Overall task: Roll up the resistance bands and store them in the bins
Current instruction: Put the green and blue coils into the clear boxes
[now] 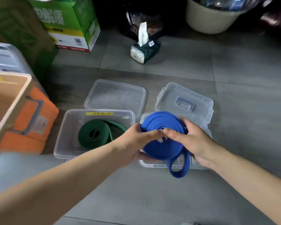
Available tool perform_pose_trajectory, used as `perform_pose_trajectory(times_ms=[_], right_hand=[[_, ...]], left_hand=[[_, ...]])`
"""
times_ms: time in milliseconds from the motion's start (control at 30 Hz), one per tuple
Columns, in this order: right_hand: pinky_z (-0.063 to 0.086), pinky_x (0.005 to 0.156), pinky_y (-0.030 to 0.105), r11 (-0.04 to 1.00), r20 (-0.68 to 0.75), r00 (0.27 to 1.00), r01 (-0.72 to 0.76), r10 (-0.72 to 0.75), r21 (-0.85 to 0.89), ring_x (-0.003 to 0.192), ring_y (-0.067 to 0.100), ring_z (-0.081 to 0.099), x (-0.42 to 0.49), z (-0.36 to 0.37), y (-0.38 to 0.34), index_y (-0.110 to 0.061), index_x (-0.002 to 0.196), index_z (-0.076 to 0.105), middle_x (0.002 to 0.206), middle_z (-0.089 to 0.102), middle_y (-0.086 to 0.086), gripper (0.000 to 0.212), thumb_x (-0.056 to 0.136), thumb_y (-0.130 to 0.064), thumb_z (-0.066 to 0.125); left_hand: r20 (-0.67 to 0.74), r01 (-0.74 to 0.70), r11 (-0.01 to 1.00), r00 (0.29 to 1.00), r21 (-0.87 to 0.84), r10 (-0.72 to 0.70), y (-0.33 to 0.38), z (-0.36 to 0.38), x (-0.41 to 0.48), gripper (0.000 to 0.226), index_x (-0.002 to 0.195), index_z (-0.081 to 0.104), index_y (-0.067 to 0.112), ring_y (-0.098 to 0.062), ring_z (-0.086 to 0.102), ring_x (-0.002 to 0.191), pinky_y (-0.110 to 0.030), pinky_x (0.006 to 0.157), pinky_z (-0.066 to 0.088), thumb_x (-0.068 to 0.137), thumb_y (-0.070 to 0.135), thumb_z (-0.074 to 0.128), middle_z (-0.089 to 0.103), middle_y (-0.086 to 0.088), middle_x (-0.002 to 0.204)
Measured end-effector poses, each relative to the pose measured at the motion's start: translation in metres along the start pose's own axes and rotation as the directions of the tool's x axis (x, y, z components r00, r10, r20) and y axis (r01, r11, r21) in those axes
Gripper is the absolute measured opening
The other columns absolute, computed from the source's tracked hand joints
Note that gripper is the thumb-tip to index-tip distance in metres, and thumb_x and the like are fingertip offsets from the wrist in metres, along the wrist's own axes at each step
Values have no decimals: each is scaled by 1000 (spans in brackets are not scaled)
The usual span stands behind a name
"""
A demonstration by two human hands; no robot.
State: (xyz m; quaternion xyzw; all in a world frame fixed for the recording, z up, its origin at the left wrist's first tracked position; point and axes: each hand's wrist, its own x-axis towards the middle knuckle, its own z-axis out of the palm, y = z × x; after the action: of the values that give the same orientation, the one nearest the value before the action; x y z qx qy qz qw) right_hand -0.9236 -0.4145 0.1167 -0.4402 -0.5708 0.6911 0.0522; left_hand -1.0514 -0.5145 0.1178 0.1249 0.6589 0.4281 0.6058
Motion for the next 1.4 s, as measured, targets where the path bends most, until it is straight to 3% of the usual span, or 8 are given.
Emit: perform_pose_trajectory(times_ms=[100,233,333,533,733,900,1133,1400], right_hand=[[55,63,34,973,-12,976,-217,219,73,70,20,66,29,-32,9,-16,94,61,81,71,4,15,83,-21,69],[49,50,30,887,-45,893,-449,447,-103,69,28,62,66,-33,42,-8,103,57,91,64,16,33,80,-26,72],[46,47,28,861,-124,897,-443,425,-250,64,24,56,86,-24,59,-7,99,53,84,57,12,35,80,-29,73],[45,86,38,453,21,974,-86,227,-888,108,27,52,104,-40,65,-13,126,41,124,53,9,63,80,-49,67],[48,83,34,-123,-118,993,-114,20,-986,113,27,51,94,-29,77,-1,133,35,129,47,16,81,86,-67,41],[45,76,37,187,-152,978,-177,143,-966,106,32,56,92,-28,92,-2,129,33,125,52,19,65,92,-55,42],[43,80,31,-125,-160,985,-151,66,-981,111,25,52,88,-27,64,-2,132,41,127,50,13,72,91,-62,39],[43,94,33,134,51,999,51,1,-990,121,21,46,-34,-34,-3,-19,130,41,130,44,-1,49,91,-49,47]], left_hand=[[-91,-96,958,988,271,125,5,13,17,61,128,43,17,-15,56,108,-35,84,54,78,32,73,44,2,133],[94,-194,184,889,964,448,-22,9,15,85,141,25,27,-23,14,140,-30,110,20,73,57,66,8,1,151],[165,-179,10,926,984,339,-52,4,18,99,145,18,26,-23,-11,144,-38,118,3,68,69,63,-11,1,155],[158,-204,83,910,976,383,-63,-26,28,76,128,49,23,-11,-11,145,-29,116,12,69,69,62,-4,9,158],[185,-238,108,915,965,359,-63,-26,28,69,127,49,28,-9,-16,143,-26,114,16,71,67,62,-11,10,157],[191,-245,138,928,960,319,-62,-25,29,71,128,48,27,-12,-17,144,-34,110,29,71,64,65,-10,10,157],[216,-269,144,927,952,306,-48,-37,30,91,140,32,27,-12,5,143,-33,110,31,66,70,63,-1,8,156],[64,-103,264,987,959,149,11,-50,-50,84,142,30,21,-20,16,141,-31,111,23,76,59,63,16,0,154]])
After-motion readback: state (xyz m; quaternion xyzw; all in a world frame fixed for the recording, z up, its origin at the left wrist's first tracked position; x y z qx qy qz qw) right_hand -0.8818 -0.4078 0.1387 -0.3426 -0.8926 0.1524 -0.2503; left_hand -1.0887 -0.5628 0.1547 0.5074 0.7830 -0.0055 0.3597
